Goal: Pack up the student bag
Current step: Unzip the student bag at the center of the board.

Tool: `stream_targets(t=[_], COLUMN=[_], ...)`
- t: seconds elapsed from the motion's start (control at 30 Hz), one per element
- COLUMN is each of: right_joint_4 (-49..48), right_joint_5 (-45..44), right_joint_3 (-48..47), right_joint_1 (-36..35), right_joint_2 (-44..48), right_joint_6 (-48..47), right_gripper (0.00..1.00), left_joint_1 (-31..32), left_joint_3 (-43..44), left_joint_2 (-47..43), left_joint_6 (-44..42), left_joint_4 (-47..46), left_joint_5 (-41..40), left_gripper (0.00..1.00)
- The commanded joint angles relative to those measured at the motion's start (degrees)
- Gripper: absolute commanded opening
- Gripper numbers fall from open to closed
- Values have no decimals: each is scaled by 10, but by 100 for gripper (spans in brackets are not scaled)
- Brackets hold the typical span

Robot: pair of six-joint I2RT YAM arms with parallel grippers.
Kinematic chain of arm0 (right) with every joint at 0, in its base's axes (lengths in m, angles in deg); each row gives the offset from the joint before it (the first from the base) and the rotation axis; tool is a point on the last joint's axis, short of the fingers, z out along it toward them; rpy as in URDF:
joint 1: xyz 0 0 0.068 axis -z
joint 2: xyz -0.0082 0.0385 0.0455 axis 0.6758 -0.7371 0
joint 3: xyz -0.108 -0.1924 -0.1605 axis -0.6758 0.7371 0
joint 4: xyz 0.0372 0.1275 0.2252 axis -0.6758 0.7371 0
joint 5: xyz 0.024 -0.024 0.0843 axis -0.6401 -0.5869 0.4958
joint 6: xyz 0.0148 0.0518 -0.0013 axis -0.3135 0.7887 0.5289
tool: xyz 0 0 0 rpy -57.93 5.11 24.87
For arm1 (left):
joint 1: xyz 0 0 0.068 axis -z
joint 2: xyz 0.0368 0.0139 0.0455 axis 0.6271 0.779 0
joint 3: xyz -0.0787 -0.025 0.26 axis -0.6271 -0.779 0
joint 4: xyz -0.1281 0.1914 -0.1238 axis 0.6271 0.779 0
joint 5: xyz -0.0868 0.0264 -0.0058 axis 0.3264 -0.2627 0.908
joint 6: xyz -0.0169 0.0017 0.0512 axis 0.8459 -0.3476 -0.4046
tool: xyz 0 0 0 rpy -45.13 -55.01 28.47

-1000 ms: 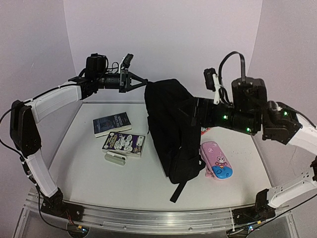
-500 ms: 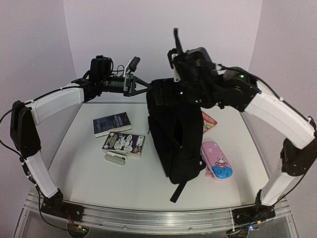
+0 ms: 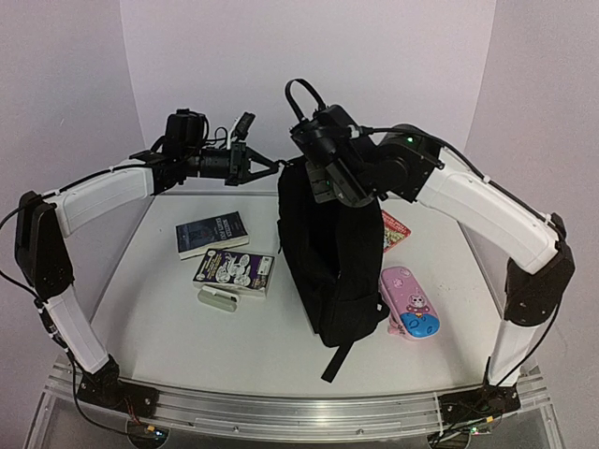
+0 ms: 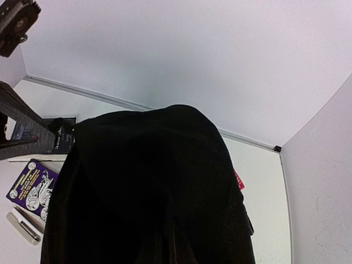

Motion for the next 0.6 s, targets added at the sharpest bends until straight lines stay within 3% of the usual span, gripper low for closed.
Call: stream_targets(t=[0.0, 0.3, 0.57], right_joint_4=[-29, -73, -73], right_joint_5=[-2, 12, -13], right_joint_3=[47, 103, 130], right_joint_1=[0, 0, 6], right_joint_2=[83, 168, 180], right_joint_6=[20, 59, 89], right_gripper=[0, 0, 0], left_joint_1=[-44, -55, -55], left_joint_3=[-19, -53, -157], left_joint_2=[-10, 69, 77], left_joint_6=[59, 83, 91], left_joint_4=[-27, -49, -94], left_joint_5=[-41, -36, -48], left_gripper=[0, 0, 0])
